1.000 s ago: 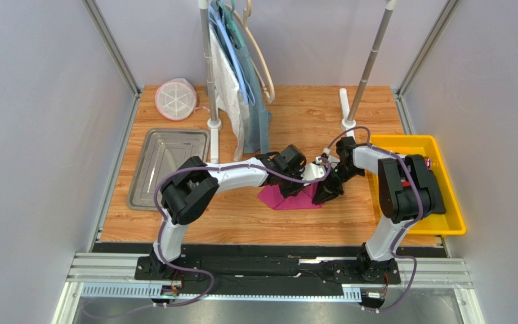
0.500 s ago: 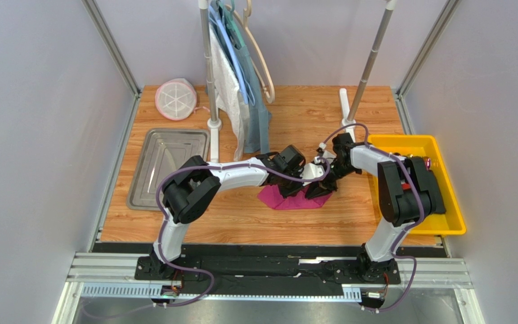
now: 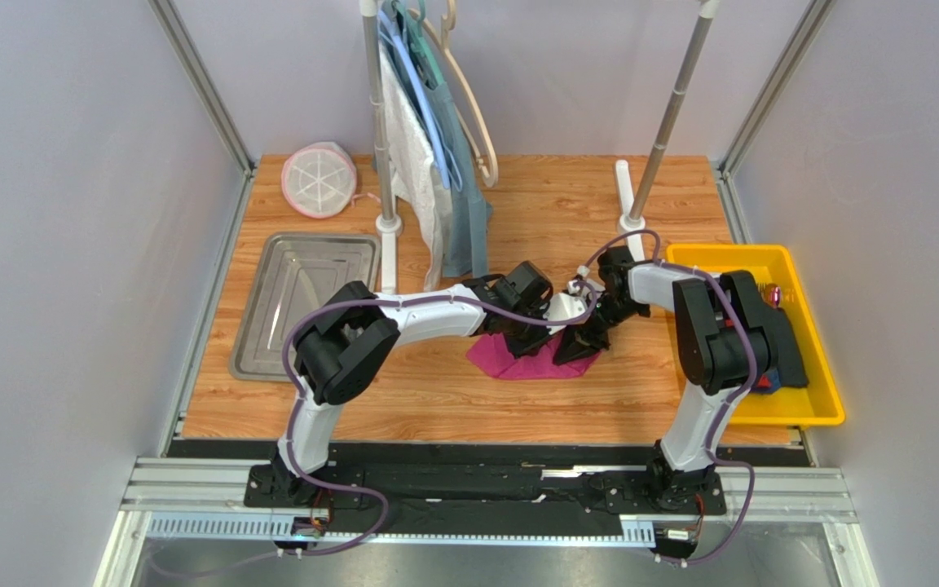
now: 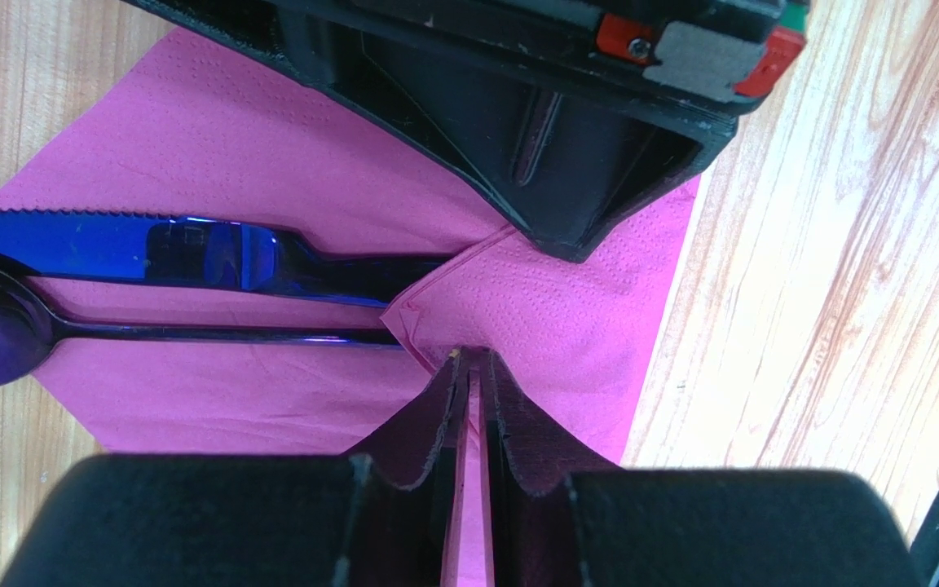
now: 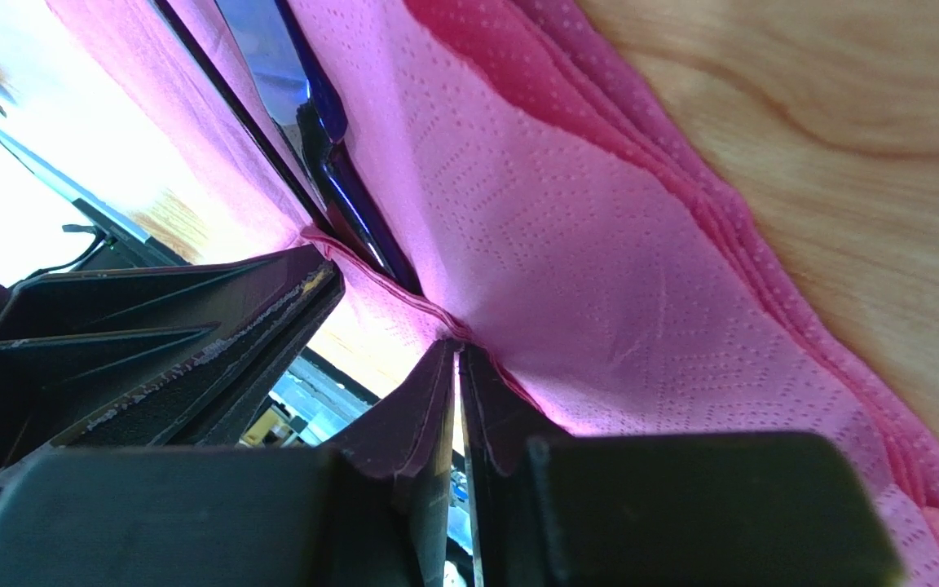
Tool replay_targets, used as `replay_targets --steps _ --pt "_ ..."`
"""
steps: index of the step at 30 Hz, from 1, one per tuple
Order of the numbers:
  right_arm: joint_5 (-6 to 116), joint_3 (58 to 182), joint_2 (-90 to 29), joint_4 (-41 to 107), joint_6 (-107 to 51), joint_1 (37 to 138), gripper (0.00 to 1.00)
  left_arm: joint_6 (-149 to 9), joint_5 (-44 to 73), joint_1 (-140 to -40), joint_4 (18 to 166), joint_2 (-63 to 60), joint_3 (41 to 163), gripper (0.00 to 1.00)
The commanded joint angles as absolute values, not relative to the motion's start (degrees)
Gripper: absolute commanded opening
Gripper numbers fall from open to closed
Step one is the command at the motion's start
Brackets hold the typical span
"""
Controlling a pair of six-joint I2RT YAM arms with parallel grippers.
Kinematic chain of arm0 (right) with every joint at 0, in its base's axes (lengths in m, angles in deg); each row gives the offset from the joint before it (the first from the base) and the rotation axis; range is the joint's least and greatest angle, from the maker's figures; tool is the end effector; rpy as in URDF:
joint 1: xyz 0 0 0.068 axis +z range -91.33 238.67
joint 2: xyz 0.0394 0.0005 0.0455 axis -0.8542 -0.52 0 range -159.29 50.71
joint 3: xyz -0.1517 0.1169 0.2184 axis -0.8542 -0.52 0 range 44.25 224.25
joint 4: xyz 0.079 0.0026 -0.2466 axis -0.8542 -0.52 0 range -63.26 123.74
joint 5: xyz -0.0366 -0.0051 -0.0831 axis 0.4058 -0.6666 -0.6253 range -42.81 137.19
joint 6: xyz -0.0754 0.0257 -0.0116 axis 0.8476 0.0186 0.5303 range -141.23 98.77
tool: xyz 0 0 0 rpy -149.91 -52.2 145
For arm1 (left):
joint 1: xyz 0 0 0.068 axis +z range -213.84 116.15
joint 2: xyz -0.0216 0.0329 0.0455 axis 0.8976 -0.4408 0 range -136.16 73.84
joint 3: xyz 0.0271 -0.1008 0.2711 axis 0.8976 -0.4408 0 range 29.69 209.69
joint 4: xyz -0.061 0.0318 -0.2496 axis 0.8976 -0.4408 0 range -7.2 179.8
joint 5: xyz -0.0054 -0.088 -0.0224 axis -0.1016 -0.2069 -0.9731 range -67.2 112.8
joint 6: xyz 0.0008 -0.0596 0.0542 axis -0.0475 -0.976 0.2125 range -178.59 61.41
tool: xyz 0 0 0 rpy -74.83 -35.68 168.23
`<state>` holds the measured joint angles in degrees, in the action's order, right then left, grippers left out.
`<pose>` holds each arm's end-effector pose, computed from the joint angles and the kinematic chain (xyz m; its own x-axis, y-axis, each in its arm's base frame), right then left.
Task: Place the utensils on the paper napkin and roll it up
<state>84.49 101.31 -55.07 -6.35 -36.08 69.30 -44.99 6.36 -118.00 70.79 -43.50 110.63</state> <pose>0.2915 0.0977 0.1132 -0.9906 0.0216 0.1352 0.0981 0.8008 0.5909 0.2535 -0.3847 0.1528 -0.2635 0.7501 -0.6066 0.9605 0.2622 -0.0930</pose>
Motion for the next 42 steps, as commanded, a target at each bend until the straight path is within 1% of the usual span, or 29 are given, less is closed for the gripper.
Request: replay_targets --steps 1,5,6,7,9,12,13,15,16,19,21,23,28,31,36,38,39,42 --pt "80.6 102.6 -55.2 -5.5 -35.7 69.6 0.13 -46.4 5.0 -117.6 72.1 -42.3 112.0 0.15" --pt "82.1 103.7 -51.4 -6.6 -35.7 69.6 0.16 -46.5 4.8 -117.6 72.4 -42.0 111.7 0.15" --pt "82.2 104.0 -50.3 -6.9 -36.0 69.5 0.18 -46.6 4.7 -117.6 72.4 -42.0 111.8 0.15" --pt "82.3 104.3 -48.7 -7.3 -36.1 69.5 0.22 -46.6 4.6 -117.6 72.4 -41.9 111.8 0.15" --pt "82.0 105.2 -47.4 -9.1 -36.2 69.1 0.25 -46.6 4.5 -117.6 72.5 -42.0 111.9 0.15" --pt "81.0 106.5 -45.5 -11.4 -36.1 68.2 0.34 -46.6 4.4 -117.6 72.5 -42.1 112.0 0.15" --pt "80.3 107.0 -45.0 -12.0 -36.0 67.8 0.4 -46.6 4.3 -117.6 72.5 -42.1 112.0 0.15" --pt "77.9 107.3 -44.1 -13.4 -35.7 66.8 0.47 -46.5 4.3 -117.7 72.5 -42.1 111.9 0.16" --pt "76.8 107.3 -44.0 -13.7 -35.1 66.3 0.56 -46.5 4.3 -117.6 72.6 -42.2 111.9 0.16" --pt "73.5 107.1 -44.2 -15.1 -33.5 64.6 0.69 -46.5 4.1 -117.6 72.6 -42.2 111.8 0.15" --pt "71.4 106.9 -44.6 -15.8 -33.2 62.8 0.71 -46.6 4.1 -117.6 72.5 -42.2 111.9 0.16" --pt "69.6 106.7 -44.9 -15.7 -32.6 61.8 0.75 -46.6 3.9 -117.6 72.6 -42.3 111.9 0.16" --pt "66.1 105.9 -47.0 -14.8 -32.6 60.3 0.77 -46.5 4.0 -117.6 72.5 -42.5 112.1 0.16" --pt "66.6 105.1 -49.4 -13.7 -32.9 59.7 0.77 -46.6 4.0 -117.6 72.5 -42.6 112.1 0.16" --pt "73.4 104.2 -52.1 -9.6 -33.8 59.7 0.76 -46.3 4.1 -117.6 72.4 -42.4 112.1 0.16" --pt "77.7 103.9 -53.7 -8.3 -34.1 59.6 0.71 -46.2 4.1 -117.6 72.4 -42.5 112.1 0.16" --pt "78.7 103.9 -54.2 -7.5 -34.6 59.6 0.66 -46.3 4.1 -117.6 72.4 -42.4 112.2 0.16" --pt "84.3 103.7 -55.5 -6.0 -35.8 59.7 0.59 -46.3 4.0 -117.6 72.4 -42.7 112.3 0.16"
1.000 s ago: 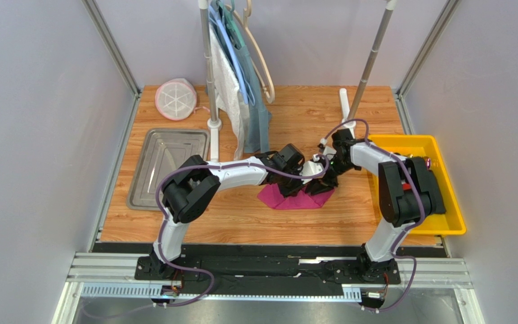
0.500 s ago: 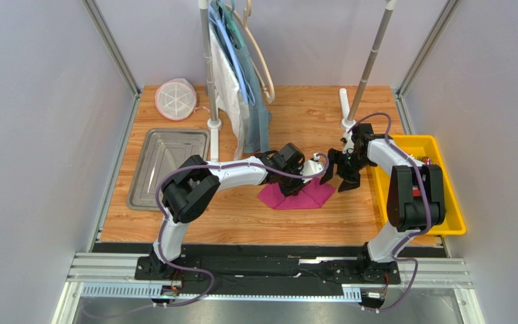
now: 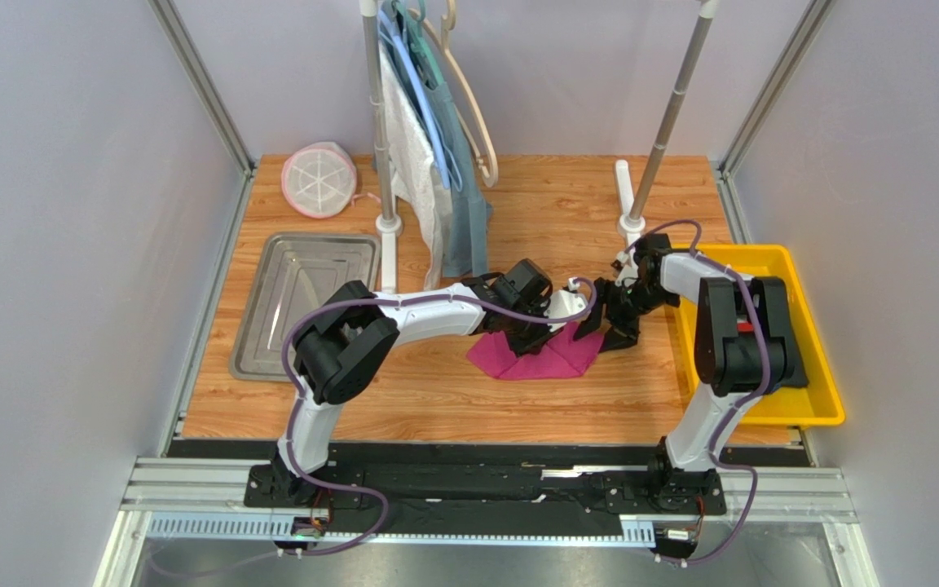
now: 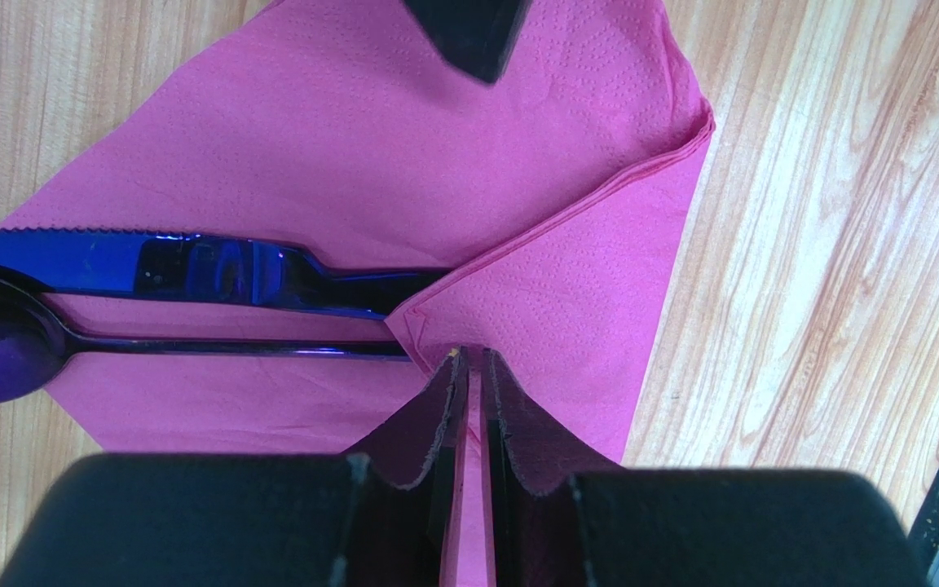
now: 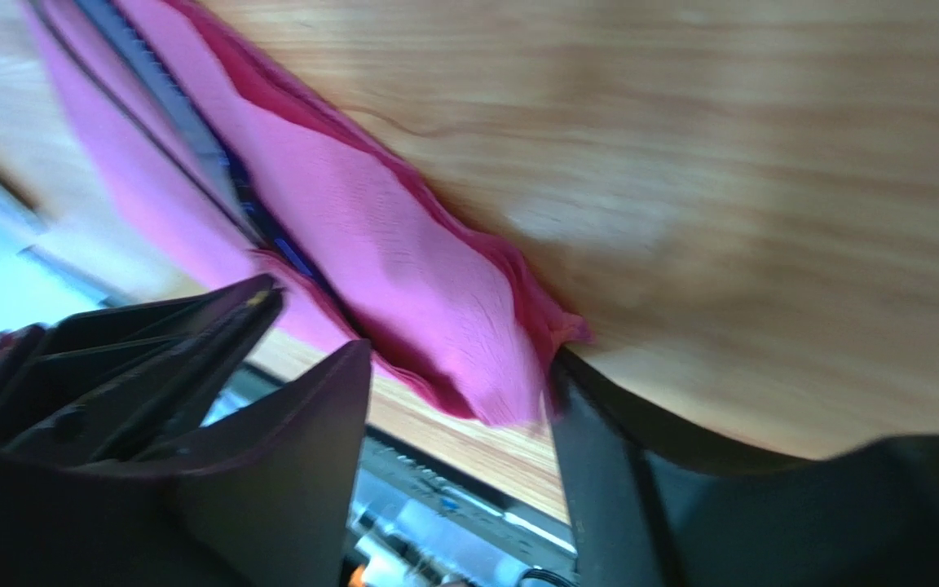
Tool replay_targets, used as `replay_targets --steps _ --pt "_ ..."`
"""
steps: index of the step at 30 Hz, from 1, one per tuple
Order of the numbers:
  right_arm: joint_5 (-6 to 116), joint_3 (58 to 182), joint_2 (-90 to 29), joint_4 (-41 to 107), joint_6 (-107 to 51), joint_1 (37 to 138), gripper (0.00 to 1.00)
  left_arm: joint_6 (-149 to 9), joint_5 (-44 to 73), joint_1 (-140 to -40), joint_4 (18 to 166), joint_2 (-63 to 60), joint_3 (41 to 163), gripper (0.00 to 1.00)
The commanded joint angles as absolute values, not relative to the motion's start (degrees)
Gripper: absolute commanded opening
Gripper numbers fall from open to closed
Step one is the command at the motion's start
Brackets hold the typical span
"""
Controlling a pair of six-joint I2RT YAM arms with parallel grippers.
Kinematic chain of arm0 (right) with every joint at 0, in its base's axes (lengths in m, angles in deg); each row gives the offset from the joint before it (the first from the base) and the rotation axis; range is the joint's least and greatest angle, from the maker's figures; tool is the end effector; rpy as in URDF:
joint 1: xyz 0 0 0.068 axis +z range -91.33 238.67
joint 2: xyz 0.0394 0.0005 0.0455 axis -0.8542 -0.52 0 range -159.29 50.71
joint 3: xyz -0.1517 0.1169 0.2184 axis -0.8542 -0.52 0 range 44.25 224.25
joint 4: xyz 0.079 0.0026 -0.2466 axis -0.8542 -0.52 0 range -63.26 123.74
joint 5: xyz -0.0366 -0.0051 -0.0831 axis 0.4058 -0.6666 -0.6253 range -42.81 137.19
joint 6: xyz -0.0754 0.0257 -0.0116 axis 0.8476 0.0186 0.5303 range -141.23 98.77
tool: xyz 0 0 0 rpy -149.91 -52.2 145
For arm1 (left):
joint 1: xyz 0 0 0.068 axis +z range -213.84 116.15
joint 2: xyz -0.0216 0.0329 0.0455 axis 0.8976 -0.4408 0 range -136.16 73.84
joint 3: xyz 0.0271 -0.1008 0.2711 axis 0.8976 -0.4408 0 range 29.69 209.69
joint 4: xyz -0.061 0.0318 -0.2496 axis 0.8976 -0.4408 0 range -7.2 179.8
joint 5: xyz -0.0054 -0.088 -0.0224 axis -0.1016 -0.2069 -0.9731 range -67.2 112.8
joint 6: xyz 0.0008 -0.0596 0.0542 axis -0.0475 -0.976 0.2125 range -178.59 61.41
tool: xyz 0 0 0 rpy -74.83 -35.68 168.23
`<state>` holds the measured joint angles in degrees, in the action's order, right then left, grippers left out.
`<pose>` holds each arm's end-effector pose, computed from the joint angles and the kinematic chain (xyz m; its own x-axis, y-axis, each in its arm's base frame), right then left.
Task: Place the utensils on the paper napkin and roll it up
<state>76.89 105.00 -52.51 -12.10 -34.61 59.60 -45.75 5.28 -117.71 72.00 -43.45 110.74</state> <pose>0.3072 0.0395 0.1345 -0.9789 0.1852 0.0859 0.2034 0.8485 0.4886 0.2560 -0.3862 0.1559 -0.2709 0.7306 -0.6267 0.9587 0.2636 -0.1071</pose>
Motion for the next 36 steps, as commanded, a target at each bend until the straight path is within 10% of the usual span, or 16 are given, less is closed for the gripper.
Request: replay_targets --steps 1,24,36 --pt "85.2 103.5 -55.4 -5.4 -36.3 59.6 0.58 -46.2 4.0 -117.6 72.3 -42.7 112.3 0.16" --pt "86.9 100.2 -47.9 -6.8 -36.2 60.0 0.41 -45.9 3.9 -117.6 72.0 -42.4 112.4 0.16" --pt "94.7 101.3 -49.9 -5.9 -39.9 62.7 0.04 -46.0 4.2 -117.6 72.1 -42.3 112.5 0.16"
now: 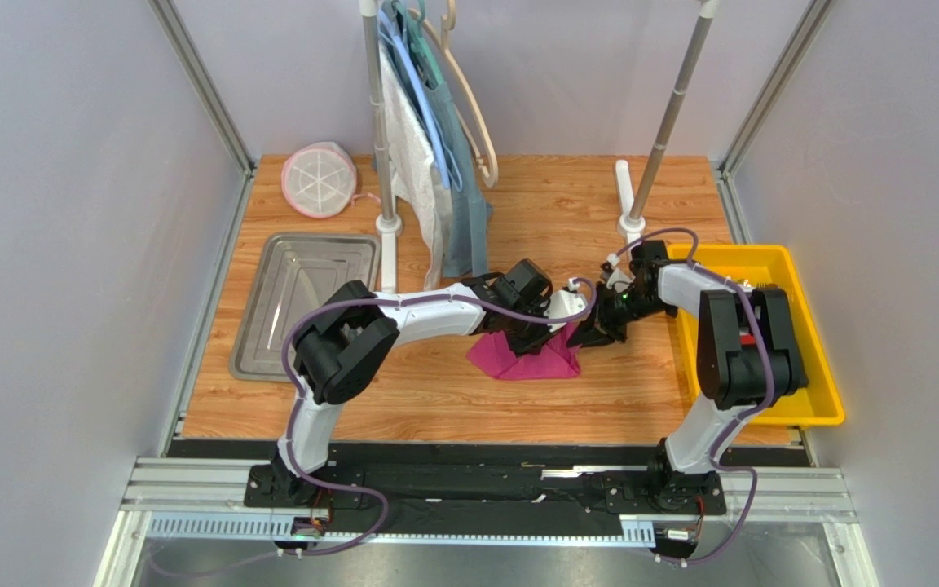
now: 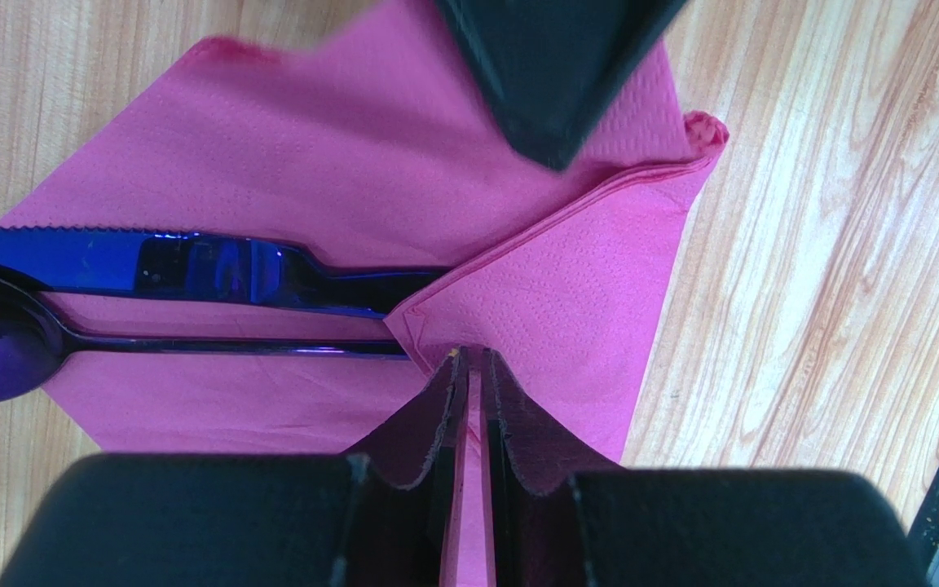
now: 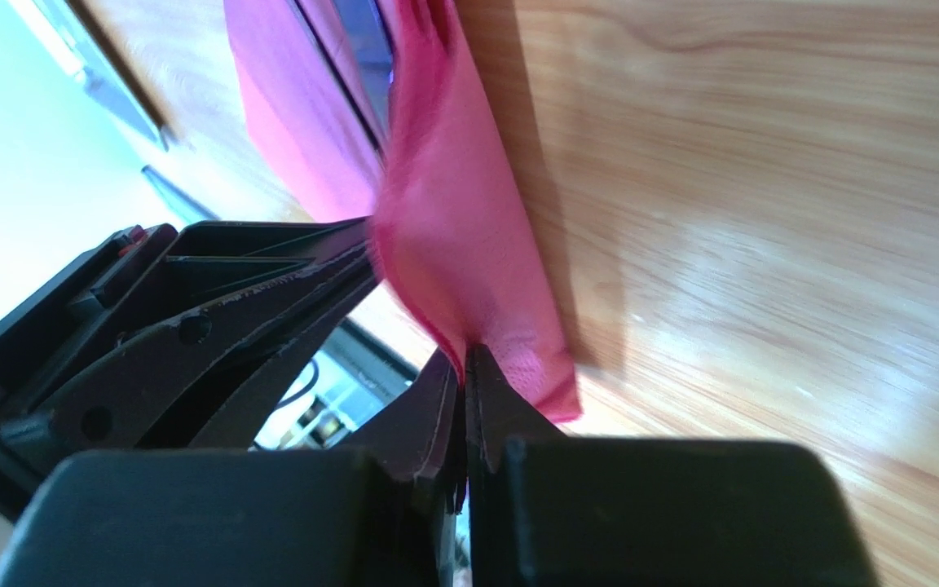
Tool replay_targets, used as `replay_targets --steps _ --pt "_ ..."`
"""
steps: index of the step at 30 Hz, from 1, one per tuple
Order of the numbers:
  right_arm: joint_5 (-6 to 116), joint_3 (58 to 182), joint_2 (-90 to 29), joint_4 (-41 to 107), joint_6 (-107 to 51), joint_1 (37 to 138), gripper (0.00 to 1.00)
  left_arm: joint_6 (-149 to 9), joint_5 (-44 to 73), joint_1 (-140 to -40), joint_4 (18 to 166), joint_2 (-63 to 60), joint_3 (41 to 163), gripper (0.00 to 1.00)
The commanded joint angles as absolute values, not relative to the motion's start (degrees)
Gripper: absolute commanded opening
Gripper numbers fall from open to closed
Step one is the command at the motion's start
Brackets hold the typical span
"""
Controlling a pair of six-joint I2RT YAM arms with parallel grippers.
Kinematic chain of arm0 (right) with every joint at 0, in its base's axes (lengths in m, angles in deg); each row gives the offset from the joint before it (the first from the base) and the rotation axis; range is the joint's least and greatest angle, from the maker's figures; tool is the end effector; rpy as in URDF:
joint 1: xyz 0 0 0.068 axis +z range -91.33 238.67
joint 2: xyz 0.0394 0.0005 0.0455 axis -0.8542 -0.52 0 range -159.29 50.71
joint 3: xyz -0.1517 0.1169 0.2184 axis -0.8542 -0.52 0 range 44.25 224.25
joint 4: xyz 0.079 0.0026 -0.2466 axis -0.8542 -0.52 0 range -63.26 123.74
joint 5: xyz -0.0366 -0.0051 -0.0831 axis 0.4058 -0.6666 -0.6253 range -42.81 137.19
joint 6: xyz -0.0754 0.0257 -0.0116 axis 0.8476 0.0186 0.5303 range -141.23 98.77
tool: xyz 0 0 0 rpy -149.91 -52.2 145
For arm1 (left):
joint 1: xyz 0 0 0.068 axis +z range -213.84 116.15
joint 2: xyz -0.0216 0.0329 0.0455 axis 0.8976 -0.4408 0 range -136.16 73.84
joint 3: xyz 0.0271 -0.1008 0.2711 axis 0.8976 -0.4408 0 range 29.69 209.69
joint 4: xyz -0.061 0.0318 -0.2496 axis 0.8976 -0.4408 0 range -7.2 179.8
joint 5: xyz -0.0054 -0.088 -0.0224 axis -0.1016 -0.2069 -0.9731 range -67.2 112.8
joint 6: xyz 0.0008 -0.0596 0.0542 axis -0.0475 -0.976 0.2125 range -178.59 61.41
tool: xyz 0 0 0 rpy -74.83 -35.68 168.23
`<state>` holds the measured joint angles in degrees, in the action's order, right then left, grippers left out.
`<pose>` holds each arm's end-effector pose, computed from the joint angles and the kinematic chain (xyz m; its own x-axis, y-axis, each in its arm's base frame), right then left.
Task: Place the utensils on the paper napkin and roll it up
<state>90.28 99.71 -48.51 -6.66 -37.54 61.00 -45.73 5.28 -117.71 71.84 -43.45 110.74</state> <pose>0.2923 0.0595 0.1437 -0.9818 0.1654 0.0932 0.1841 0.7090 0.6808 0.2558 -0.3859 0.1556 -0.2716 0.7321 -0.6247 0.9586 0.2636 -0.1079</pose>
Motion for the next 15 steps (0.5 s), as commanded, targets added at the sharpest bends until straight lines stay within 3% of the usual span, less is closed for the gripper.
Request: replay_targets --steps 1,15 --pt "95.1 101.2 -50.1 -5.7 -40.2 63.1 0.04 -45.9 4.3 -117.6 72.1 -42.2 112.4 0.16" --pt "92.2 102.4 -56.5 -2.1 -44.5 66.6 0.03 -46.8 3.4 -117.6 71.2 -39.9 112.4 0.17"
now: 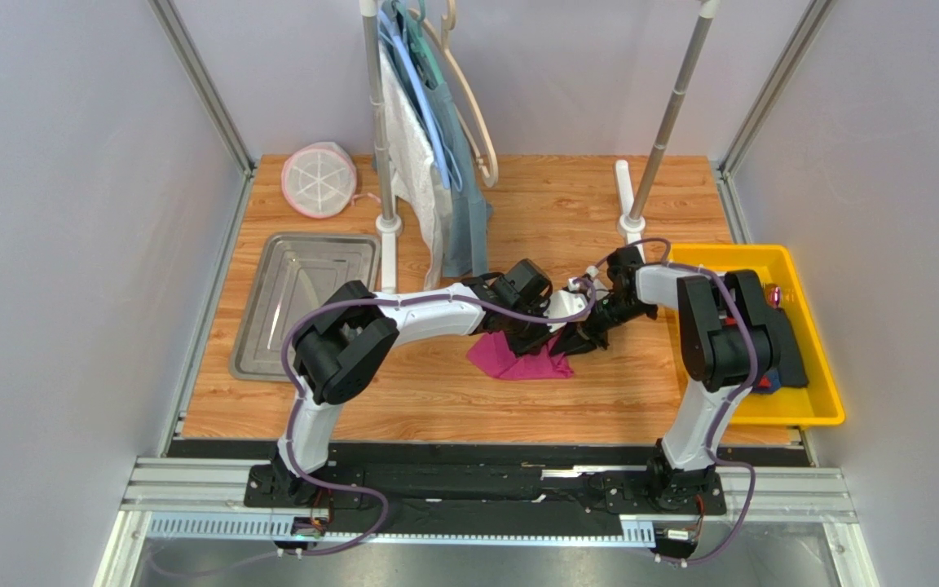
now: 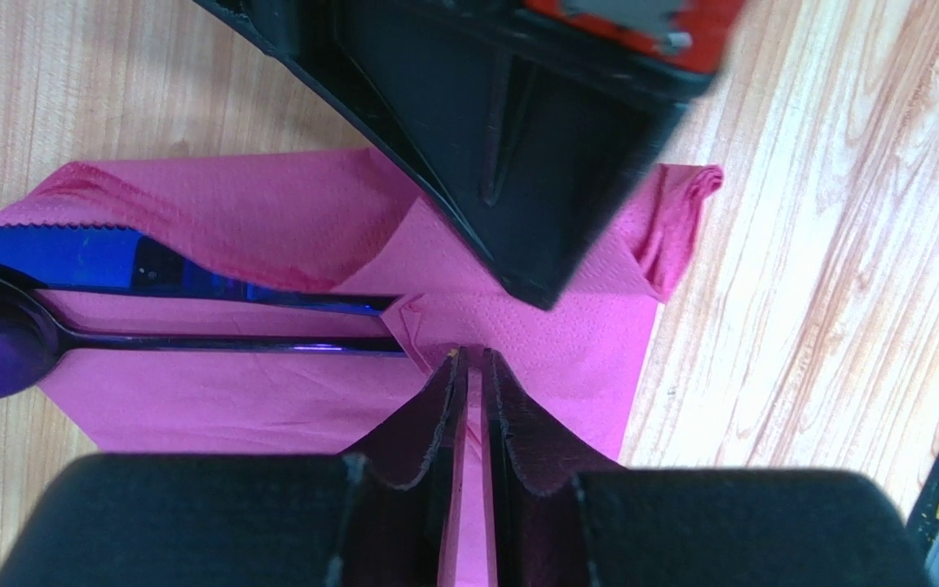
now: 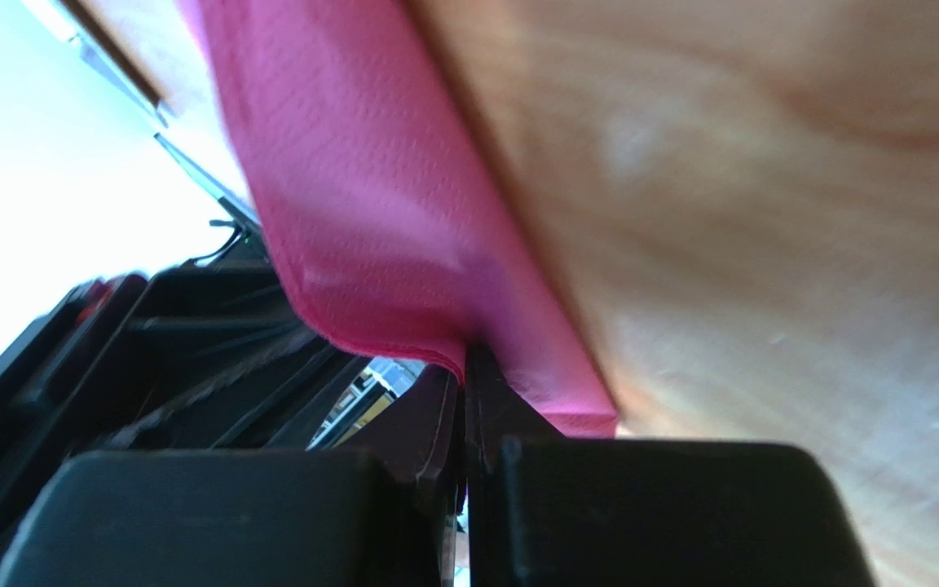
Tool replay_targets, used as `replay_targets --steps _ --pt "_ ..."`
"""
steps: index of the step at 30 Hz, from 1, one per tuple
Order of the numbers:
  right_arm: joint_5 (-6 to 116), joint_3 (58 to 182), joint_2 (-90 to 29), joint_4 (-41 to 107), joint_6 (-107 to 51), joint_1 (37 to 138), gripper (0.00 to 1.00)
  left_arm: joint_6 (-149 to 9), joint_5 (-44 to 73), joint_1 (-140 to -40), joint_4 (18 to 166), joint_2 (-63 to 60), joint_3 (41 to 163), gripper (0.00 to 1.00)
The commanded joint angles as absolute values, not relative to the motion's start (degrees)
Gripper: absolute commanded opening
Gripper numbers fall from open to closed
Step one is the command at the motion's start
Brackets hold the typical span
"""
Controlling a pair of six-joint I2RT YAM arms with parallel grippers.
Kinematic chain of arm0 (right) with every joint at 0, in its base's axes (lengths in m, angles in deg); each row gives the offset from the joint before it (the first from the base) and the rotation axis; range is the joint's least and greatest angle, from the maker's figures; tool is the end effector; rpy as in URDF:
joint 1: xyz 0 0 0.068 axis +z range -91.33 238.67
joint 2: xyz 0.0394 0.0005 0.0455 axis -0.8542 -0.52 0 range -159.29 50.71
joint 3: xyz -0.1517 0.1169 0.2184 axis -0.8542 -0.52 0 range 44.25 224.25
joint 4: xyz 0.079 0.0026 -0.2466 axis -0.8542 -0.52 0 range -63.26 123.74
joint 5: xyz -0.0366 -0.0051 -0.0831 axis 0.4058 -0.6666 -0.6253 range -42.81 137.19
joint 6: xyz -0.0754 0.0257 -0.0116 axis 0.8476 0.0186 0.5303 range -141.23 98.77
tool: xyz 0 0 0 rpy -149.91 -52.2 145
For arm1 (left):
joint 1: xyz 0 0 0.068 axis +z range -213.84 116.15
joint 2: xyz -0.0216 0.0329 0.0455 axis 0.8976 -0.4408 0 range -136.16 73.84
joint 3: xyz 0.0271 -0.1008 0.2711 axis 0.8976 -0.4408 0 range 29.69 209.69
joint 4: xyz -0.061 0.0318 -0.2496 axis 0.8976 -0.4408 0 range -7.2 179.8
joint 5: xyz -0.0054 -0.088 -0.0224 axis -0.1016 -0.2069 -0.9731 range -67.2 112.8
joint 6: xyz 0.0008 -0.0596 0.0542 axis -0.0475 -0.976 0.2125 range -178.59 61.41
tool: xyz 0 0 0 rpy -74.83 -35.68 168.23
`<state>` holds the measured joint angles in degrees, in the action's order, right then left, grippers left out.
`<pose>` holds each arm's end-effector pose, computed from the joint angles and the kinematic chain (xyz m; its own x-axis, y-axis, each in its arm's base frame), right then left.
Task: Place the utensils on the paper napkin and roll it up
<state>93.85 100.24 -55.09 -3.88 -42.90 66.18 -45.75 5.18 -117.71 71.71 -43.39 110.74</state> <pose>0.2954 0.0900 0.1170 -0.9655 0.1284 0.2267 0.2524 0.6766 0.6917 0.2555 -0.3857 0.1559 -0.2723 0.7324 -0.6240 0.9586 0.2629 -0.1098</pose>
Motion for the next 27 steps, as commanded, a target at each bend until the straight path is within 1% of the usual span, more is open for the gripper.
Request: replay_targets --steps 1,7,11,16,20,27 --pt "91.8 102.5 -56.8 -1.9 -44.7 66.6 0.03 -47.3 3.2 -117.6 71.0 -39.4 111.9 0.18" --pt "88.9 102.9 -57.4 -1.9 -44.3 66.5 0.03 -47.3 2.1 -117.6 68.3 -35.0 108.2 0.22" --pt "88.5 103.0 -57.1 -2.3 -44.1 66.7 0.02 -46.6 2.3 -117.6 67.5 -33.7 105.1 0.22" --pt "89.2 103.1 -55.9 -2.5 -44.2 66.6 0.02 -46.8 2.3 -117.6 68.4 -34.8 104.3 0.19" --pt "90.0 103.2 -54.8 -2.5 -44.8 66.8 0.02 -47.1 2.7 -117.6 68.7 -37.8 105.8 0.14" --pt "93.2 103.0 -52.4 -2.6 -47.1 66.8 0.02 -47.3 2.6 -117.6 69.1 -39.4 106.0 0.11"
